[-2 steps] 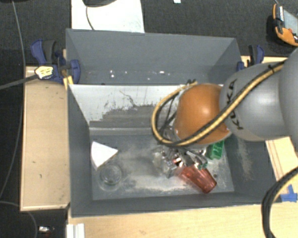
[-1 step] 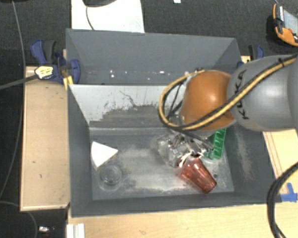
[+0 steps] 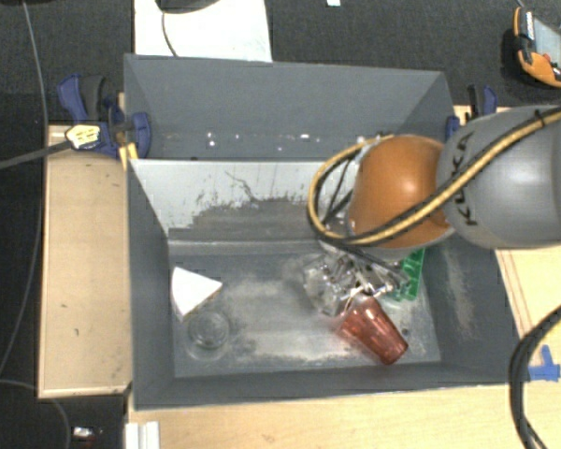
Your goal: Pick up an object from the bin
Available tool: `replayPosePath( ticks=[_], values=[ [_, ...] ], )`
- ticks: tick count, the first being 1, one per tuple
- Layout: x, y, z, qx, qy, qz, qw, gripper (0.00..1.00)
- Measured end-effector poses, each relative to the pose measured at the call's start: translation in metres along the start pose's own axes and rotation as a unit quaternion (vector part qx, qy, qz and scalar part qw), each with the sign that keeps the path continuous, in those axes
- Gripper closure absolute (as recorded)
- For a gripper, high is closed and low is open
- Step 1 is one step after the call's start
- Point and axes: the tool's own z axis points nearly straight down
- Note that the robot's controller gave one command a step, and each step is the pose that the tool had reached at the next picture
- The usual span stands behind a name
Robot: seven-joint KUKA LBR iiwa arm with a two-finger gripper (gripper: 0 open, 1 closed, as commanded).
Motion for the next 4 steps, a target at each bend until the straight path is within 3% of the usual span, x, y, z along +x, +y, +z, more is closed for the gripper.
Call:
replayPosePath(
  ticks=[1, 2, 3, 4],
  values=[
    [0.032, 0.003, 0.001, 0.0, -0.0006, -0.2, 0.9797, 1.0],
    [0.044, -0.027, 0.001, 0.0, -0.0008, -0.052, 0.9987, 1.0],
    [0.06, -0.035, 0.016, 0.0, -0.0011, -0.196, 0.9805, 1.0],
    [0.067, -0.051, -0.017, 0.001, -0.0037, -0.038, 0.9993, 0.0]
  ],
)
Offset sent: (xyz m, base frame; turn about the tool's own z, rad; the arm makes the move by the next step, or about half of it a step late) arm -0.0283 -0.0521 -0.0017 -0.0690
